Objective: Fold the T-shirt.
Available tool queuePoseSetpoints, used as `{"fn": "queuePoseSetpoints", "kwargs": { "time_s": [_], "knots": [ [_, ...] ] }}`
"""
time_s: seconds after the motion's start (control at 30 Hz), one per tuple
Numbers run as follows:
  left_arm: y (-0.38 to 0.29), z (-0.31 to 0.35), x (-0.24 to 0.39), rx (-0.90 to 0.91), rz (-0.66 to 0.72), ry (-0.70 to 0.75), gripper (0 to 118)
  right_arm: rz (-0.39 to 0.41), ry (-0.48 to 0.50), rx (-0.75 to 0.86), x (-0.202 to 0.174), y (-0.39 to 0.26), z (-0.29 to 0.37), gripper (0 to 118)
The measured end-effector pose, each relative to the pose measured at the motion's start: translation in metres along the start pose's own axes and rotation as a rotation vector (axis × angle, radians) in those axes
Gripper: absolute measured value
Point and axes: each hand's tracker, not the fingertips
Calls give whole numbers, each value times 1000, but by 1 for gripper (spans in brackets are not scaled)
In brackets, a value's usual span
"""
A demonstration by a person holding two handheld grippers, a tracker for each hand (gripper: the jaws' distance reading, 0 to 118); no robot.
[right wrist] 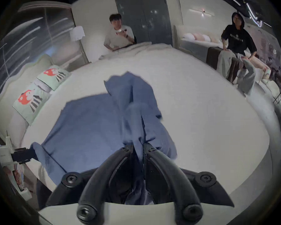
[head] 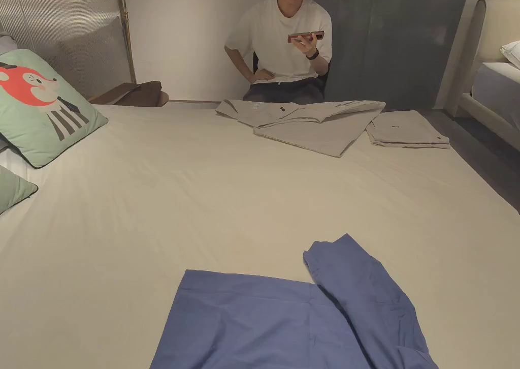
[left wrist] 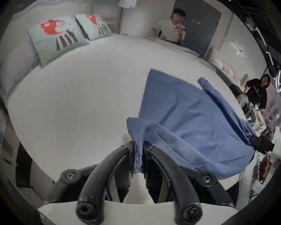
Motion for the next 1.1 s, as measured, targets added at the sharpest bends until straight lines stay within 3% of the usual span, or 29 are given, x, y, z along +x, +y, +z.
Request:
{"fn": "queuePoseSetpoints", "kwargs": {
  "time_s": [0.23,0.33,0.37,0.4,0.47,0.5,0.63,0.7,0.73,0.77,0.83,0.87,0.9,0.93,0.97,1.1],
  "knots": [
    [-7,-14,-6,-63,21,34,6,-31,-55,-45,23,-19,-27,9],
    [-10,-14,-7,-48,-11,31,7,-3,-45,-37,22,-18,-25,10],
    [-9,-10,-5,-19,-21,22,15,-2,-47,-6,20,-18,-21,20],
    [-8,-5,-3,17,-28,17,34,0,-44,21,20,-17,-18,41],
    [1,7,0,94,-37,0,88,38,-53,110,16,-8,-4,88],
    [6,13,3,147,-43,-17,99,44,-49,154,14,-3,2,88],
    [33,47,21,424,-129,-59,100,101,-46,427,0,29,37,88],
    [49,63,33,549,-151,-76,98,125,-34,549,-8,45,55,87],
    [57,72,39,595,-154,-84,91,133,-30,605,-13,53,64,82],
    [64,82,44,646,-154,-103,70,141,-16,658,-18,60,73,67],
    [77,98,55,723,-152,-129,53,157,10,726,-26,71,88,62],
    [81,102,59,753,-152,-135,36,151,12,756,-29,75,93,50],
    [85,106,62,778,-157,-135,13,147,10,778,-32,78,97,30],
    [88,110,67,802,-157,-142,1,148,-3,802,-34,80,99,12],
    [92,112,69,811,-167,-153,1,148,-4,818,-37,84,101,0],
    [107,109,77,794,-189,-188,0,131,14,820,-37,92,100,0]
  ]
}}
